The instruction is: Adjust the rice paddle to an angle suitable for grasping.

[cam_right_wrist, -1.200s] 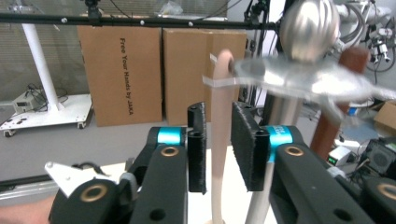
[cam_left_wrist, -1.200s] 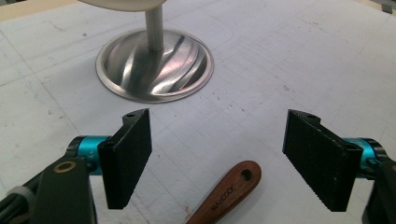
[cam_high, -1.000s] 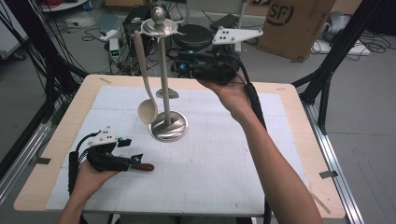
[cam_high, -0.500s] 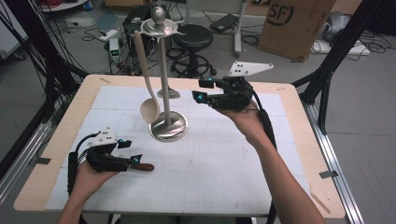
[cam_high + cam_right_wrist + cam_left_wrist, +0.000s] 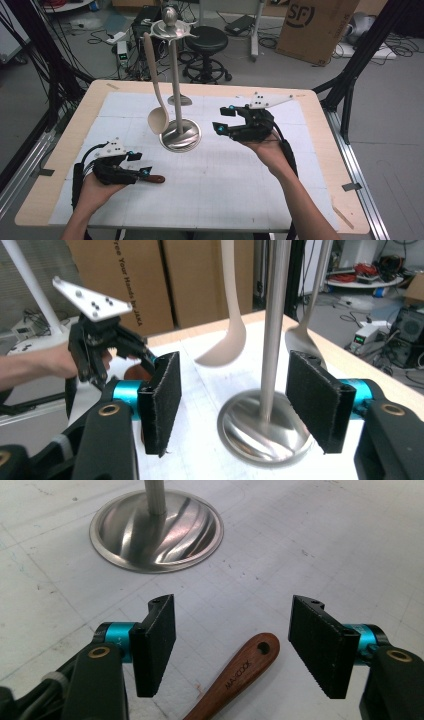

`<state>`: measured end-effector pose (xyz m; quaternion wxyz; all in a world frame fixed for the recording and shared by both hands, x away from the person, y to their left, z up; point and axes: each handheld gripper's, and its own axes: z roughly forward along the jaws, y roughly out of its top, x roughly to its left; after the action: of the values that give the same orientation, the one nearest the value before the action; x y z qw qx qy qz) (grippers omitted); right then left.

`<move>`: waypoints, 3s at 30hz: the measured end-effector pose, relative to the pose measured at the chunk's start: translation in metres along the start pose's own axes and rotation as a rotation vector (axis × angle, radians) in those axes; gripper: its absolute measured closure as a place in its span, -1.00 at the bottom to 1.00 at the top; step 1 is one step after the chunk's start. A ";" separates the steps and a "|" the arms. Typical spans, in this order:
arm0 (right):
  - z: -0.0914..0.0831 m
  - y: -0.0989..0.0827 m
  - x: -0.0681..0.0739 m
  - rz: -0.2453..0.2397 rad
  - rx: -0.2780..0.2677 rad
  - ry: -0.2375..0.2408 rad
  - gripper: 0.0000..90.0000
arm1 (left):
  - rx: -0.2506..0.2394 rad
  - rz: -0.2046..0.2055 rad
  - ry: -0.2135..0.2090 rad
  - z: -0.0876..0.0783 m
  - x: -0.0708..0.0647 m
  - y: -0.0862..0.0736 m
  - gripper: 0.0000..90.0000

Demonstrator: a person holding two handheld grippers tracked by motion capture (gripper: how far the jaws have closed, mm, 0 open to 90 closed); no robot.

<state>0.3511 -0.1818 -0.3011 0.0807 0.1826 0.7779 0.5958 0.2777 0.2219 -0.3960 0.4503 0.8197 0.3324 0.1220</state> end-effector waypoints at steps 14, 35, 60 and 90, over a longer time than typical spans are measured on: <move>-0.017 -0.052 0.006 0.069 0.022 -0.026 -0.27 | 0.034 0.020 -0.018 0.004 0.001 -0.002 0.12; -0.037 -0.091 0.012 0.112 0.059 -0.060 -0.34 | 0.197 0.042 -0.085 0.013 0.009 -0.020 0.96; -0.042 -0.110 0.008 0.114 0.089 -0.107 -0.33 | 0.256 0.058 -0.078 0.024 0.013 -0.022 0.98; -0.033 -0.113 0.007 0.089 0.150 -0.110 -0.33 | 0.217 0.052 -0.025 0.027 0.029 -0.009 0.88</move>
<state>0.3119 -0.2339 -0.3998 0.0827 0.2548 0.8059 0.5279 0.3085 0.2264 -0.4218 0.3595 0.8735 0.3166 0.0868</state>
